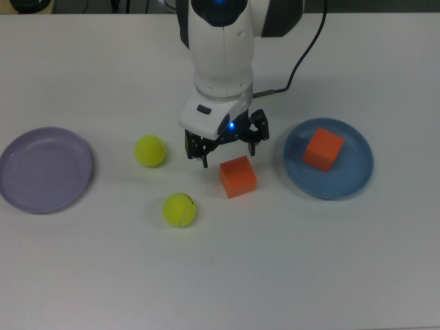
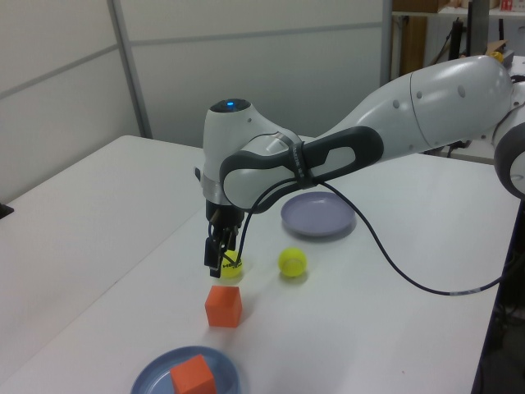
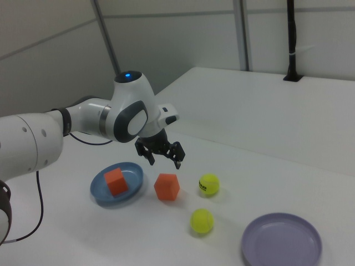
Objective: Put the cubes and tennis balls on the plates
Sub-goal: 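Release the cube and move the gripper to the second orange cube, then lower the gripper and grasp the second orange cube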
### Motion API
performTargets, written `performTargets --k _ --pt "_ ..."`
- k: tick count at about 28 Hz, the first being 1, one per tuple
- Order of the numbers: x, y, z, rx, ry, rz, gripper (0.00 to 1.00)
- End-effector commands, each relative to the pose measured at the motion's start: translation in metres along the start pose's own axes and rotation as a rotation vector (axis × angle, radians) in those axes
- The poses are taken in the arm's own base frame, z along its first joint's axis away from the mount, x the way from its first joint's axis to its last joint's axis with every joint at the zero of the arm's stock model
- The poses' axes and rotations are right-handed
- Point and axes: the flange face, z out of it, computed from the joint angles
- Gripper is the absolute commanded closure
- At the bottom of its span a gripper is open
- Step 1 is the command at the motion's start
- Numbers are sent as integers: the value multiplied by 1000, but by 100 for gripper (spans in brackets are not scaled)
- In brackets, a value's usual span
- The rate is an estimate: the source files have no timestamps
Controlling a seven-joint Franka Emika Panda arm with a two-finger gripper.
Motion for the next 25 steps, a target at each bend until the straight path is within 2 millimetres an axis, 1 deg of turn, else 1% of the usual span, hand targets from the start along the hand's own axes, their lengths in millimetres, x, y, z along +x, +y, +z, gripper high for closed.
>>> performTargets --k 1,8,10,13,15,22,25 --pt "-2 -3 9 21 -33 -23 0" --pt "-5 -5 20 30 -53 -35 0" --pt "-7 -5 31 32 -70 -36 0" --pt "-7 -5 35 33 -76 -37 0" --pt "-9 -5 47 35 -94 -39 0" --pt "-12 -5 69 38 -126 -39 0" --pt "-14 -7 78 41 -140 -43 0"
